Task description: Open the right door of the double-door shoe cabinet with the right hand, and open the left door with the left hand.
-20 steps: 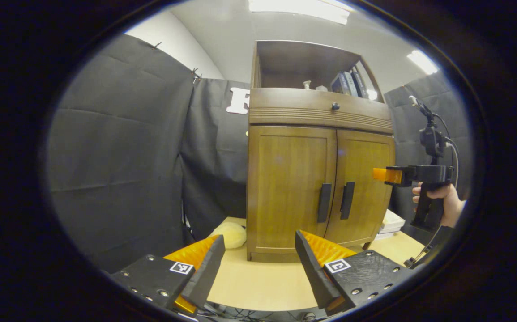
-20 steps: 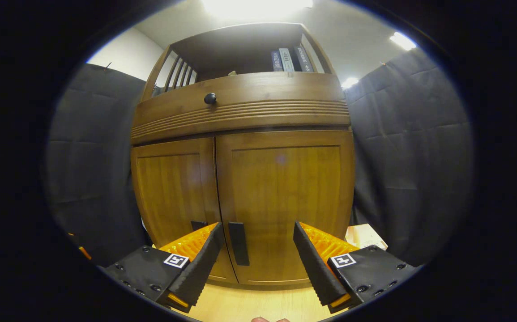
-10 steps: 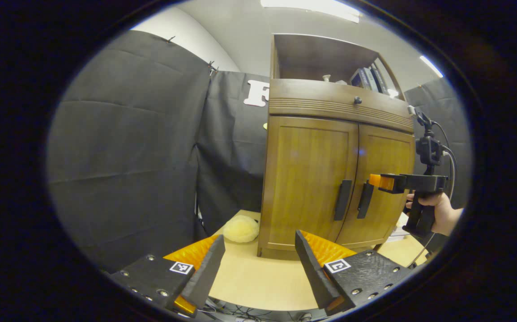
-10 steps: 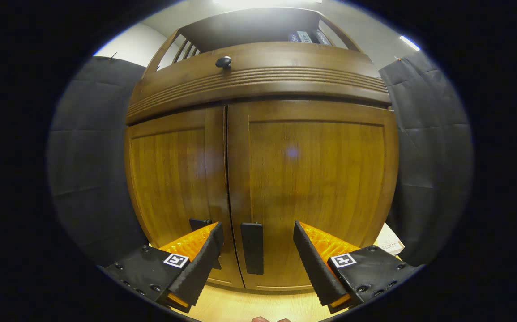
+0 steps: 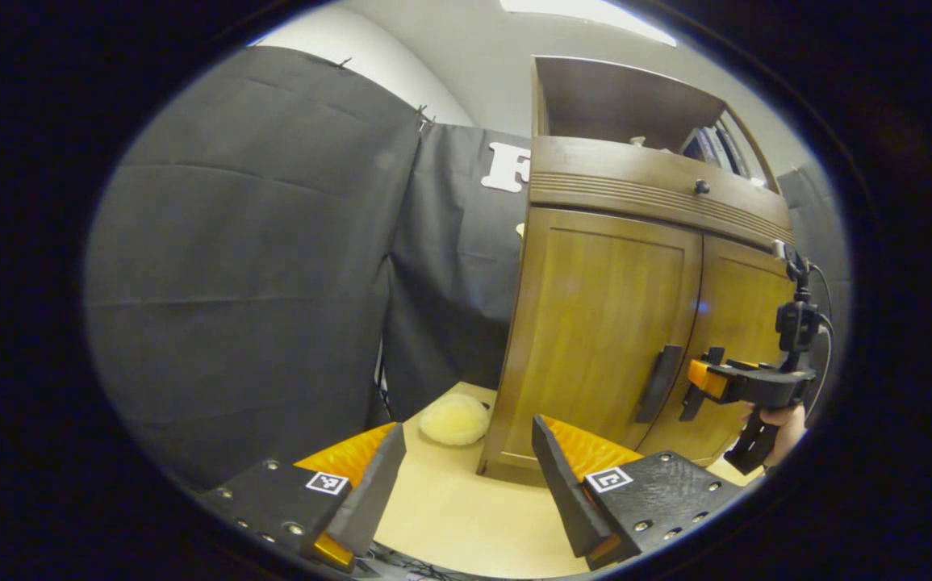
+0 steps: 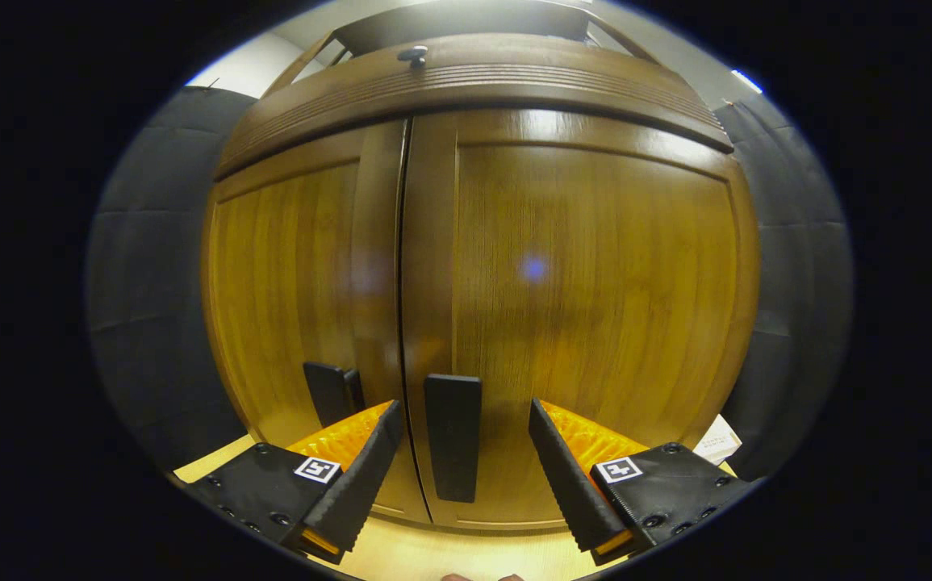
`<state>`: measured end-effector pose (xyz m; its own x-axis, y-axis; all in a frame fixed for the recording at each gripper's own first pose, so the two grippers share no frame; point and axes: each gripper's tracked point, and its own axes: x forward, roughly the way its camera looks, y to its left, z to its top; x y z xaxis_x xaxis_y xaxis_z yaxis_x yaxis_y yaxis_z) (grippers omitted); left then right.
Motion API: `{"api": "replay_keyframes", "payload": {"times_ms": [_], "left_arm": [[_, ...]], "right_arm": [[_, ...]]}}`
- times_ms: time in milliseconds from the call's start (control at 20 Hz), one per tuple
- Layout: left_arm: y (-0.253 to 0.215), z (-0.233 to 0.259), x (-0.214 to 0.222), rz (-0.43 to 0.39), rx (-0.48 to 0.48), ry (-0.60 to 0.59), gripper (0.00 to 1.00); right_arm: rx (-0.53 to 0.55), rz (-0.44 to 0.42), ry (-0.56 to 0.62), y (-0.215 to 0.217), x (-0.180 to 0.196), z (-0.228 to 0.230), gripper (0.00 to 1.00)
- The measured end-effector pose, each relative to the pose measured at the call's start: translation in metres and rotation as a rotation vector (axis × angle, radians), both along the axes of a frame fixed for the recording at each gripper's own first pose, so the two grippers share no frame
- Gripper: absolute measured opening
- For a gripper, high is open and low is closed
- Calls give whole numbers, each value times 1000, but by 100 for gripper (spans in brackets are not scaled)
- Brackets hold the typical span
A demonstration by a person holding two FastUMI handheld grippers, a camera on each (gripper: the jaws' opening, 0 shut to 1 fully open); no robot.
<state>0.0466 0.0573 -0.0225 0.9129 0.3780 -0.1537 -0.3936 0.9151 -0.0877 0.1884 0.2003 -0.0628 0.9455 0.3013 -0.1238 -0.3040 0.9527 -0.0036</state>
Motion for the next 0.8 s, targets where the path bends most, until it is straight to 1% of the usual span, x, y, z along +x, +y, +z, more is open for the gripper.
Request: {"api": "replay_keyframes", "payload": {"times_ms": [100, 150, 200, 300, 350, 400, 550, 600, 650, 700, 750, 800], "left_arm": [[0, -5, 4, 10, 6, 12, 90], [0, -6, 7, 13, 5, 18, 90], [0, -9, 10, 11, 3, 25, 89], [-1, -9, 15, -1, 4, 37, 89], [-3, -8, 17, -11, 9, 41, 89], [-6, -6, 19, -20, 18, 45, 90], [-17, -3, 23, -43, 43, 44, 91], [-21, -4, 24, -51, 46, 43, 92], [-23, -4, 24, -60, 47, 44, 92], [-25, -5, 23, -69, 53, 49, 92], [-27, -6, 22, -76, 60, 56, 92], [-31, -9, 21, -84, 67, 63, 92]], "right_arm": [[-8, -3, 4, 2, 10, -4, 97], [-16, -16, 5, -1, 13, -6, 94], [-13, -29, -4, -2, 13, -5, 89], [-4, -7, -9, 2, 12, -6, 79], [-2, 15, 1, 7, 14, -6, 62], [5, 26, 14, 10, 12, -9, 55], [23, 13, 33, 11, 11, -8, 36], [21, 13, 23, 11, 13, -8, 30], [12, 14, 24, 11, 12, -9, 30], [13, 12, 15, 11, 12, -7, 24], [12, 16, 23, 11, 11, -9, 22], [17, 22, 24, 13, 13, -10, 17]]}}
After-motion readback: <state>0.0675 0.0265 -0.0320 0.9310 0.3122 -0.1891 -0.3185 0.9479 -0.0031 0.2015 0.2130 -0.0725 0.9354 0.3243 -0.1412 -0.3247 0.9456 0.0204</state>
